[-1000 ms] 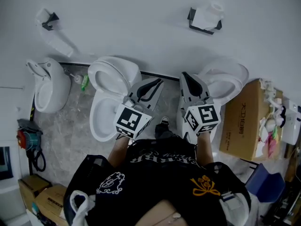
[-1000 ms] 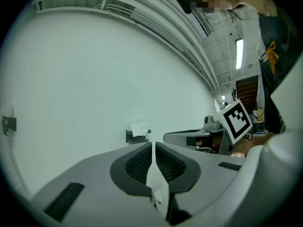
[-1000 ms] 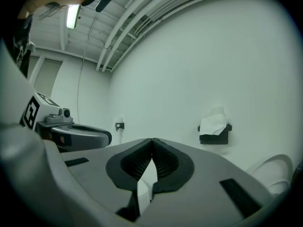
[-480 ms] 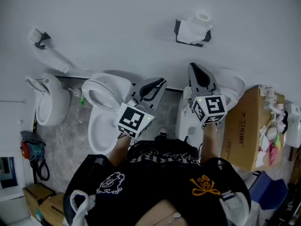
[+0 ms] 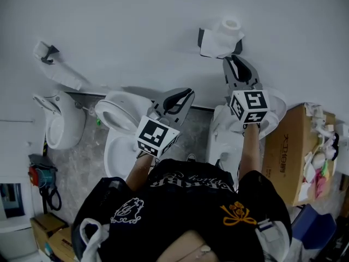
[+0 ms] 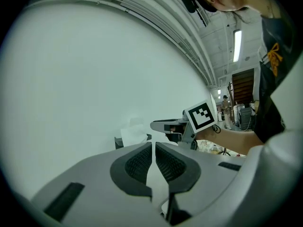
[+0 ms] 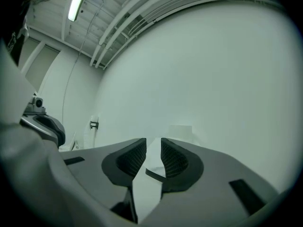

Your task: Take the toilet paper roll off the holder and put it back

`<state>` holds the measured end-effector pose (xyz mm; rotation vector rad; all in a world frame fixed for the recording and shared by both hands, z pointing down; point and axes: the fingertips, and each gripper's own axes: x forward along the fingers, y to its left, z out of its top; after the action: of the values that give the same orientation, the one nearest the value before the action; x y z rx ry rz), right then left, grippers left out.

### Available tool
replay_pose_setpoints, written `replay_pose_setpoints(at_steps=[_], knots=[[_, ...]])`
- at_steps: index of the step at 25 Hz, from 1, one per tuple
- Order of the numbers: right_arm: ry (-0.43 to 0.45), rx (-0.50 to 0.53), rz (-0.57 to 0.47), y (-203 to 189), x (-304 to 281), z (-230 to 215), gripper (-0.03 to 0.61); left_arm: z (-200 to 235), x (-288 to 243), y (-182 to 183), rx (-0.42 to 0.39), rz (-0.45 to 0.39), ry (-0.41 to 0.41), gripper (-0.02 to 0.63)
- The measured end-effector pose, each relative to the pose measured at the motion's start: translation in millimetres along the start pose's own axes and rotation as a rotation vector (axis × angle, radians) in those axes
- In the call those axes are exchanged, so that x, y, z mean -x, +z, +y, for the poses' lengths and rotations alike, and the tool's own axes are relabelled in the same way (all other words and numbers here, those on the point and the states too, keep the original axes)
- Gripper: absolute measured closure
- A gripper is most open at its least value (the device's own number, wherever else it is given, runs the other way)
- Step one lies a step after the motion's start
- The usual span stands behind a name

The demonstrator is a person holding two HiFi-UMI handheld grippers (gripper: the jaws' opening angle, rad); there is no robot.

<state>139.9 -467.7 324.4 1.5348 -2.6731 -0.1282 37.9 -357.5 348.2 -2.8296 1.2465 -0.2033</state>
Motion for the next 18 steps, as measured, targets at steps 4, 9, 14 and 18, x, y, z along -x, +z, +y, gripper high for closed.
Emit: replay_pose_setpoints(at_steps=[4, 9, 14, 18], knots=[[0.002, 0.013, 0.028, -2.3, -18.5, -25.6, 0.441, -1.7, -15.0, 1.7, -0.017, 0.008, -0.015, 0.577], [-0.015, 0.034, 0.066, -4.6, -51.9, -52.2, 0.341, -0.8, -25.3, -0.3, -0.020, 0.017, -0.024, 0.577], [-0.079, 0.048, 0.111, -8.4, -87.4, -78.1, 0.235, 0.6, -30.0, -5.8, -0.020, 0.038, -0.024, 0.577], [-0.056, 0.079, 0.177, -16.3, -109.2, -80.2, 0.187, 9.1, -28.2, -7.7, -0.019, 0.050, 0.001, 0.577]])
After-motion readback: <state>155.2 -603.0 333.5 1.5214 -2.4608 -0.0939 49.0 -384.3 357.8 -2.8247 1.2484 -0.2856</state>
